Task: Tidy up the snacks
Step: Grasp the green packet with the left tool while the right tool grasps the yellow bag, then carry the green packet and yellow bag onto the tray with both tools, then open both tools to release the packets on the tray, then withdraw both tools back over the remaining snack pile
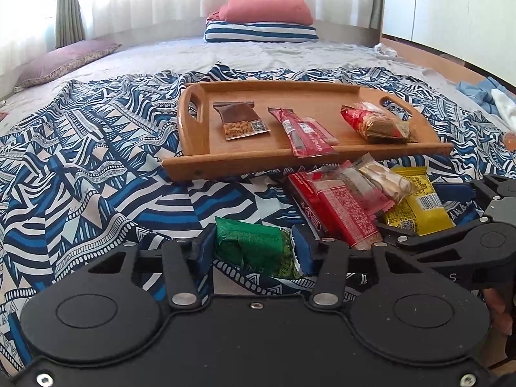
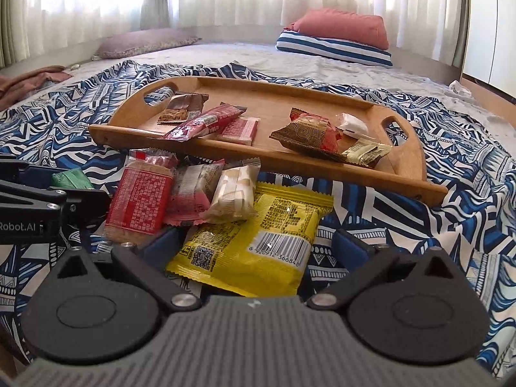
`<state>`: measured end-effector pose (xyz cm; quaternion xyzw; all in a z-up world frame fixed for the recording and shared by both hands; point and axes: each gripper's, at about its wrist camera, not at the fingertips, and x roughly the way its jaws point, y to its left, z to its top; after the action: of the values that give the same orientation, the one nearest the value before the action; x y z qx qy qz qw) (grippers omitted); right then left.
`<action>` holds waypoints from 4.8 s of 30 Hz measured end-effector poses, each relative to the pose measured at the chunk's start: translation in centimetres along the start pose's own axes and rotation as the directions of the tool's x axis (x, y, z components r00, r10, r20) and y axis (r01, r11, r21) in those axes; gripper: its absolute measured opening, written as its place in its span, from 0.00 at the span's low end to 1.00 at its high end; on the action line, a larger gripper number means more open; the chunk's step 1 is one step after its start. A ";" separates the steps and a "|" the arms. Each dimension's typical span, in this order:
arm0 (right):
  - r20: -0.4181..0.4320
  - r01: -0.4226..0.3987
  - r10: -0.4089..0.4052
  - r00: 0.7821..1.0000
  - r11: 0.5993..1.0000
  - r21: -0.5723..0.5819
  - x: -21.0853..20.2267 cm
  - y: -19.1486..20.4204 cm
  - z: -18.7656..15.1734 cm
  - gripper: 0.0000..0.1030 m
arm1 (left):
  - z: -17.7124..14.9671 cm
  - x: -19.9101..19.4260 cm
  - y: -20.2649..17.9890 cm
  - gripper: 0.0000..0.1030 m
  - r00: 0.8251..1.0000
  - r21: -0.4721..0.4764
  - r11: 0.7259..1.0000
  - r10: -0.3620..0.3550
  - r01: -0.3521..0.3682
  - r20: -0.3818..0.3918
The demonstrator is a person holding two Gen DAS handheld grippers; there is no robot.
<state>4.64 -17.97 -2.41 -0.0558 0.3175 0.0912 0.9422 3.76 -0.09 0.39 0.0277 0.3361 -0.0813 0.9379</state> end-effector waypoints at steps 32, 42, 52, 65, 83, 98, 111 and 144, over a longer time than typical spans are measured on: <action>-0.013 0.128 -0.127 0.992 0.986 0.110 -5.0 -4.2 4.1 0.61 | 7.2 -1.0 3.6 0.46 0.995 -0.112 0.994 0.008 0.003 0.096; 0.060 0.097 -0.109 0.992 0.981 0.166 -3.4 -7.4 10.8 0.61 | 13.3 0.8 3.9 0.46 0.985 -0.109 0.992 -0.045 0.063 0.164; 0.018 0.007 -0.012 1.000 0.974 0.226 4.0 -9.0 16.8 0.61 | 18.6 7.7 3.9 0.46 0.991 -0.133 0.989 -0.054 0.070 0.121; -0.110 0.036 -0.012 0.994 0.975 0.218 12.7 -8.1 16.0 0.61 | 18.5 15.9 3.3 0.46 0.997 -0.148 0.987 -0.061 0.067 0.046; -0.128 0.027 -0.001 0.992 0.979 0.201 15.3 -7.7 15.0 0.61 | 17.4 18.7 2.2 0.46 0.999 -0.110 0.993 -0.047 0.046 -0.004; -0.125 0.027 -0.003 0.992 0.981 0.192 15.4 -7.8 14.5 0.61 | 16.7 19.7 2.0 0.46 0.999 -0.110 0.994 -0.023 0.019 -0.028; -0.115 0.023 -0.001 0.993 0.982 0.189 14.9 -7.9 14.7 0.74 | 17.2 18.5 2.1 0.70 1.000 -0.129 0.992 -0.005 0.004 -0.010; 0.073 0.013 -0.009 0.997 0.998 -0.057 -1.8 -4.0 5.3 0.93 | 5.8 -1.5 -1.1 0.99 0.991 0.029 0.998 -0.053 0.050 0.126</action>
<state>7.19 -21.30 3.10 -0.0813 0.2801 0.0969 0.9516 6.03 -1.61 5.86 0.0260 0.2755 -0.1113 0.9545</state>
